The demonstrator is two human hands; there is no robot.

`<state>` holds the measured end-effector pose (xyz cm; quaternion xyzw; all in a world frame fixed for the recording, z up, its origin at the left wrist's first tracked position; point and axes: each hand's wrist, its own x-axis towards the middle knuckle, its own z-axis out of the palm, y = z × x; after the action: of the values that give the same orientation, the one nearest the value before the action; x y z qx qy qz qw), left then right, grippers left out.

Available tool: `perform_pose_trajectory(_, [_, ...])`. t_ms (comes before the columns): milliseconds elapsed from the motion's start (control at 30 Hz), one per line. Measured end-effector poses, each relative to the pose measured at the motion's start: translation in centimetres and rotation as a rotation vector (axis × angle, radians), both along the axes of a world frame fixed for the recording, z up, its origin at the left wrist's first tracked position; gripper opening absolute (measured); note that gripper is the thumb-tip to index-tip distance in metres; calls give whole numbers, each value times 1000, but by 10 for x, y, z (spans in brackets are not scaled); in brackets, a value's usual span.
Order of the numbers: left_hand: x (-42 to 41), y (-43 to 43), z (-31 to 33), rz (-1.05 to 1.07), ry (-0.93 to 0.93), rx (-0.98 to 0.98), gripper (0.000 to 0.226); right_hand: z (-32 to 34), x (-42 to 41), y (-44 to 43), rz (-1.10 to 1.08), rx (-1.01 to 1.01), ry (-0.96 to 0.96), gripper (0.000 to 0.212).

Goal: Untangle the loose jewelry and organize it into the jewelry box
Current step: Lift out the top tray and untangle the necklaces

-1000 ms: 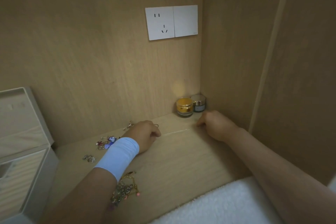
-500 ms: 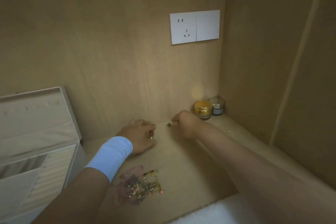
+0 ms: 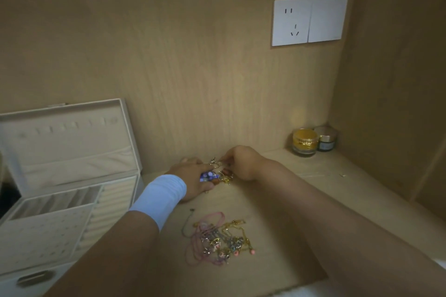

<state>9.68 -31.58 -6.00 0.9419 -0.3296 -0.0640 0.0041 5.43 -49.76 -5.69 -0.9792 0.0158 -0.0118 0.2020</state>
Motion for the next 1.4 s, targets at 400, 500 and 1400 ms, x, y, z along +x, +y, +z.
perform_pose_trajectory(400, [-23, 0, -5, -31, -49, -338, 24, 3, -19, 22, -67, -30, 31, 23])
perform_pose_trajectory(500, [-29, 8, 1, -35, -75, -343, 34, 14, -34, 22, -54, -20, -18, 34])
perform_pose_trajectory(1400, [-85, 69, 12, 88, -27, -602, 14, -10, -88, 74, 66, 488, -153, 18])
